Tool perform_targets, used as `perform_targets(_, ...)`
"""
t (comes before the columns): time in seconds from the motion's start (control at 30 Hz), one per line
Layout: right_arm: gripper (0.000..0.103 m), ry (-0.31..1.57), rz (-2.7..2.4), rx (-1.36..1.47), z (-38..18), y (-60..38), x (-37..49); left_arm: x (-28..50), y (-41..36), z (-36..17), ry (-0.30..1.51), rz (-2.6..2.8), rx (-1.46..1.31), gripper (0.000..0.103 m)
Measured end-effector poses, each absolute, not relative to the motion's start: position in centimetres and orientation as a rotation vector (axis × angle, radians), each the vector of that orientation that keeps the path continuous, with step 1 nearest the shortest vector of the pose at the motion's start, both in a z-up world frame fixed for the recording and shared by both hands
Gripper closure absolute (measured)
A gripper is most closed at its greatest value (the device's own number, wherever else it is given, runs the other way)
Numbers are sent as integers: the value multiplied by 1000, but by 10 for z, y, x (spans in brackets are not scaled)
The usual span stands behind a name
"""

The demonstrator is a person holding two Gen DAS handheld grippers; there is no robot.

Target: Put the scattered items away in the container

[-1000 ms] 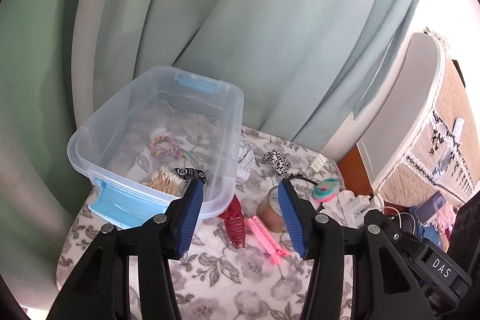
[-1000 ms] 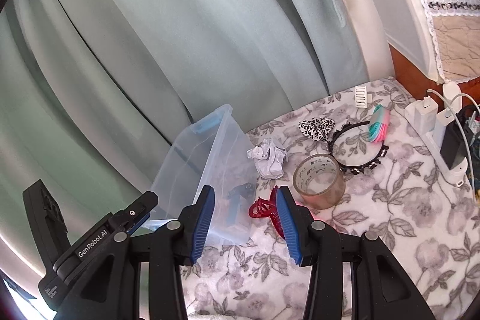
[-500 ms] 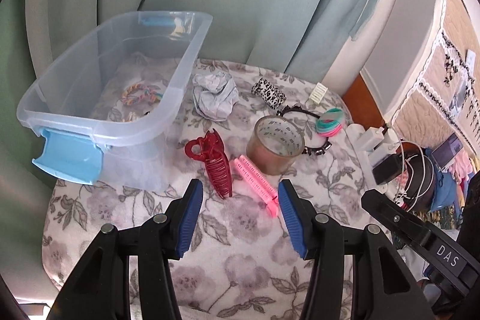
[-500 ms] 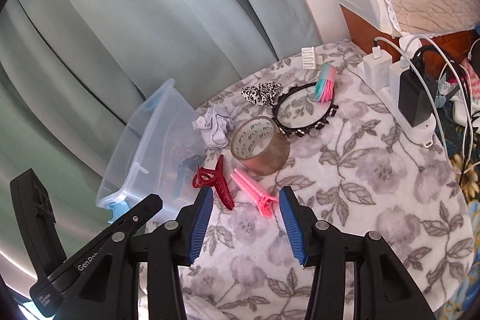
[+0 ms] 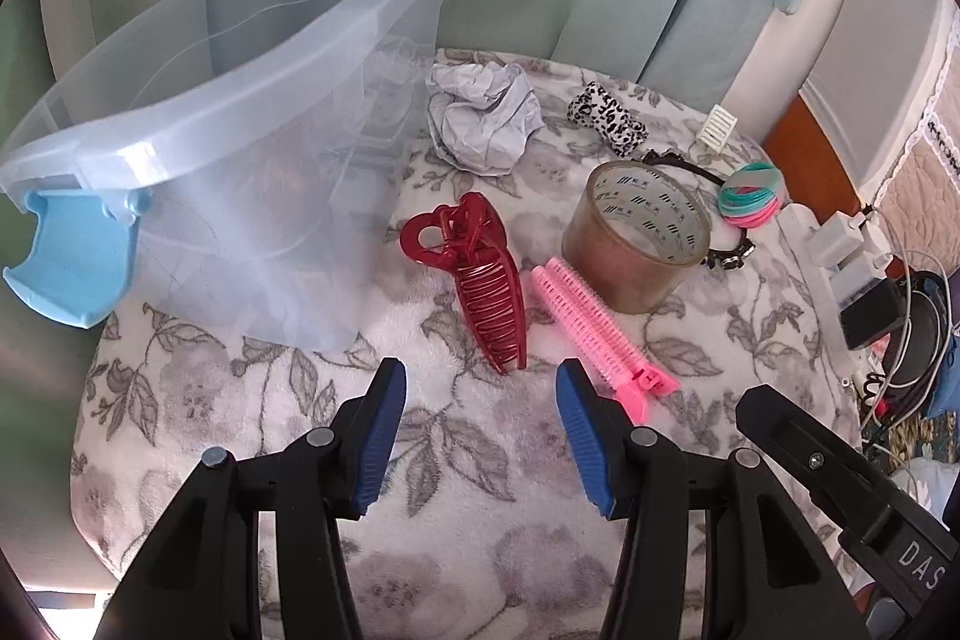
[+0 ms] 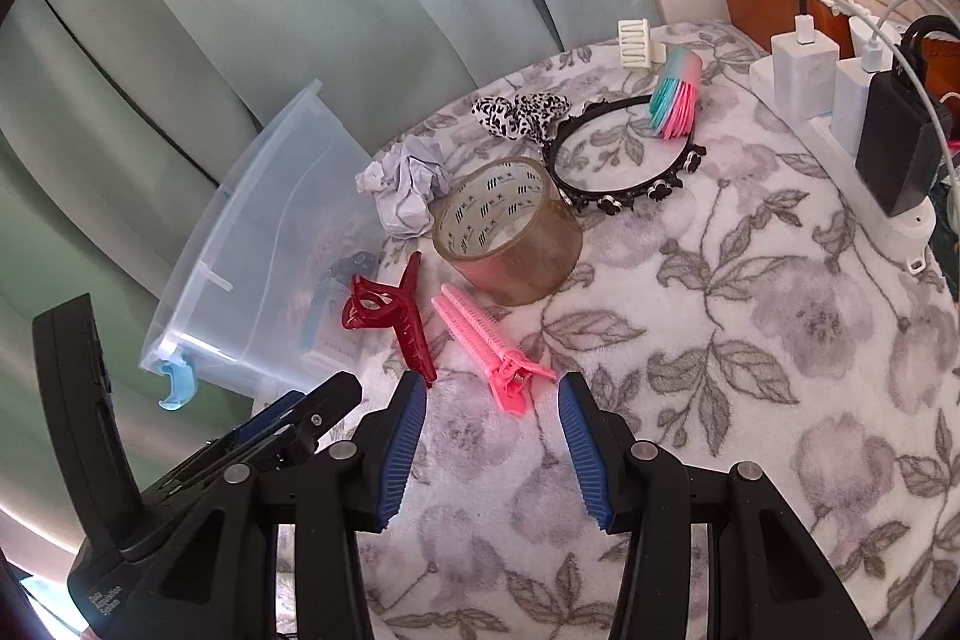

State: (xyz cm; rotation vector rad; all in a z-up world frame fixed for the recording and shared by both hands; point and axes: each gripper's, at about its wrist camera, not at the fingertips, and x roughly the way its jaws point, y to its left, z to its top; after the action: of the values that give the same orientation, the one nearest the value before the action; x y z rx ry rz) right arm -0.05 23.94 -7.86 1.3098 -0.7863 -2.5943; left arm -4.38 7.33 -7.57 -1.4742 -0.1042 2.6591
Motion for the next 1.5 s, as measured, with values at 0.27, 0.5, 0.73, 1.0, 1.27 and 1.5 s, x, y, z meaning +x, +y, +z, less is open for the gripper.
perform_targets(0.27,53,-767,-2536,1394,-103,226,-25,-56,68,-101,-87,2615,-1563,50)
perform_targets(0.5,53,-624,-2546,1434,-114,209,-49,-59,65,-108,-10,2641,-1554,50)
perform_targets(0.73,53,-522,-2574,1456,-122,206,-68,-59,70,-109,35,2590,-1537,50)
perform_targets(1.0,50,-503,-2591,1434,-124,209,-83,-62,71,-113,33,2569,-1559,50)
perform_targets(1.27,54,-558,-2559,1394,-125,213,-85,-68,76,-118,20,2564,-1590,50)
perform_targets(1.5,79,-767,-2511,1395,-130,236,-73,-67,76,-117,13,2565,-1609,50)
